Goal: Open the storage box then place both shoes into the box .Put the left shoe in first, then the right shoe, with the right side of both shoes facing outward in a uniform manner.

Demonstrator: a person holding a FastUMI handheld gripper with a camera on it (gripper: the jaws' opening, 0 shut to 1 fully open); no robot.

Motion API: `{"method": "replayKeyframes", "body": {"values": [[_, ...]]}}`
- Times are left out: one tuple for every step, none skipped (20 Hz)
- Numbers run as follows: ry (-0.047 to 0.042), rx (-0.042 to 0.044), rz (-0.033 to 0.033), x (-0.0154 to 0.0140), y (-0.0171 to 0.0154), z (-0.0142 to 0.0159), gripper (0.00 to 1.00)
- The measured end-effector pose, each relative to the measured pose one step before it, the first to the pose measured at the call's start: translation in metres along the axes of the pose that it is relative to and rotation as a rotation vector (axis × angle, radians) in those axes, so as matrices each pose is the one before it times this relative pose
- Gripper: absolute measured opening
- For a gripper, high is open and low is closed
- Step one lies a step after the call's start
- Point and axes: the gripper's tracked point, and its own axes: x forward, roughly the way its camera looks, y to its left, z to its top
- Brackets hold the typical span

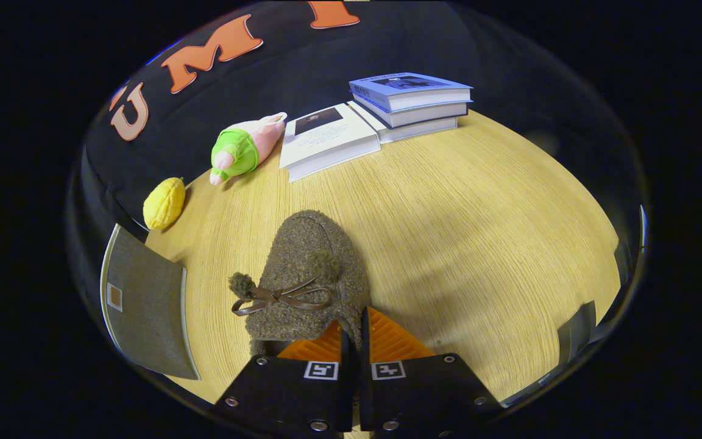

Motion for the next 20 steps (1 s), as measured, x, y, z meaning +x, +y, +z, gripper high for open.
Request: {"method": "replayKeyframes", "body": {"values": [[0.00096,0.00505,-0.00328,-0.00067,0.00034,-0.00006,0.05],[0.00518,0.00682,-0.00209,-0.00095,0.00071,-0.001,0.05],[0.00547,0.00649,0.0086,-0.00156,0.00274,0.0001,0.05],[0.00283,0.0099,0.01195,-0.00391,0.00515,-0.00088,0.05],[0.00089,0.00412,0.01475,-0.00462,0.00667,-0.00023,0.05],[-0.00213,0.00491,0.01585,-0.00527,0.0085,0.00123,0.05],[-0.00128,0.00105,0.01794,-0.00524,0.00826,0.00091,0.05],[-0.00258,0.00438,0.01688,-0.00508,0.00901,0.00102,0.05],[-0.00465,-0.00204,0.01683,-0.00519,0.00924,0.00223,0.05],[-0.0069,-0.00034,0.01486,-0.00571,0.00933,0.0021,0.05],[-0.00659,-0.00405,0.01577,-0.00529,0.00999,0.00207,0.05],[-0.00666,-0.00502,0.01503,-0.00486,0.01109,0.00118,0.05],[-0.00607,-0.00694,0.01455,-0.00469,0.01108,0.00184,0.05],[-0.00274,-0.01082,0.01831,-0.00483,0.01309,0.00028,0.05],[-0.00172,-0.01171,0.01979,-0.00366,0.01438,0.00102,0.05],[0.00811,-0.02482,0.025,-0.00375,0.01553,-0.00165,0.05],[0.00207,-0.01501,0.02052,-0.0035,0.01524,0.0001,0.05],[-0.00015,-0.01724,0.02175,-0.00342,0.01546,0.00169,0.05],[-0.00788,-0.01369,0.0213,-0.00405,0.01637,0.00285,0.05],[-0.00763,-0.01644,0.01803,-0.00389,0.01608,0.00266,0.05]]}}
